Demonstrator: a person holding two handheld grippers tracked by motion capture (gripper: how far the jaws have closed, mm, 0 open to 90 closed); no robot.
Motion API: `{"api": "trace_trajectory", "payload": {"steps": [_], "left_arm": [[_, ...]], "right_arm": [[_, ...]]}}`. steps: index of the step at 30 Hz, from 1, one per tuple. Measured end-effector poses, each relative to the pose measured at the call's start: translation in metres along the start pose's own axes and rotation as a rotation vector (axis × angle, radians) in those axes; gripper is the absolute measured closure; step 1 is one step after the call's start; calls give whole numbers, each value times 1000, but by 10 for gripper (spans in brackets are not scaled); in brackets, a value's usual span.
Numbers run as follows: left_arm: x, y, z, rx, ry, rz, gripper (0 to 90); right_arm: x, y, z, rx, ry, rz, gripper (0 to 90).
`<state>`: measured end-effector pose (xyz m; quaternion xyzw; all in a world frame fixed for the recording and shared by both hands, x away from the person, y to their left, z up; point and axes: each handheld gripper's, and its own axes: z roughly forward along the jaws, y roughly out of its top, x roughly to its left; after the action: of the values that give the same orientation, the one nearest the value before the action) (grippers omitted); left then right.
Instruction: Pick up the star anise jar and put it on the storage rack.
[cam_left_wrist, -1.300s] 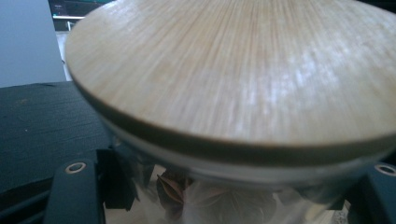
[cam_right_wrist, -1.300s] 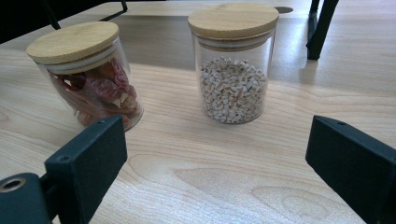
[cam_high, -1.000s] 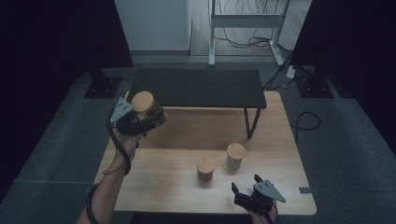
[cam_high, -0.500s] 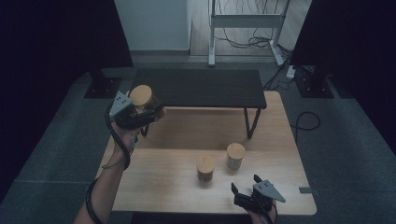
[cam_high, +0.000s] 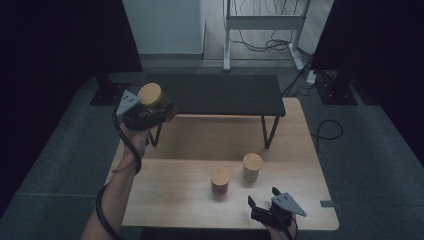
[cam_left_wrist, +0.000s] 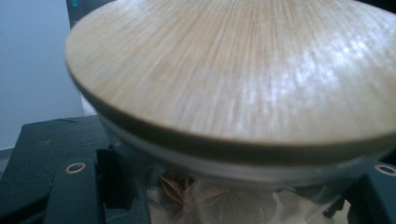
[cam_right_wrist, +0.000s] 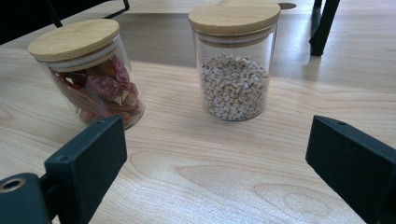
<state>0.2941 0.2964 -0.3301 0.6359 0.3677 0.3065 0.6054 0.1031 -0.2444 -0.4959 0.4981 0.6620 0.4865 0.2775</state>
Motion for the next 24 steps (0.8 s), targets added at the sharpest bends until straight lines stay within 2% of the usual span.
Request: {"api": "trace_trajectory", "payload": {"steps": [17, 24], "left_arm": [[4, 13, 13, -7, 32, 28, 262], [7, 16, 22, 1, 40, 33, 262]], "right_arm": [[-1, 0, 0, 2, 2, 5, 48], [0, 1, 1, 7, 20, -3, 40]]}}
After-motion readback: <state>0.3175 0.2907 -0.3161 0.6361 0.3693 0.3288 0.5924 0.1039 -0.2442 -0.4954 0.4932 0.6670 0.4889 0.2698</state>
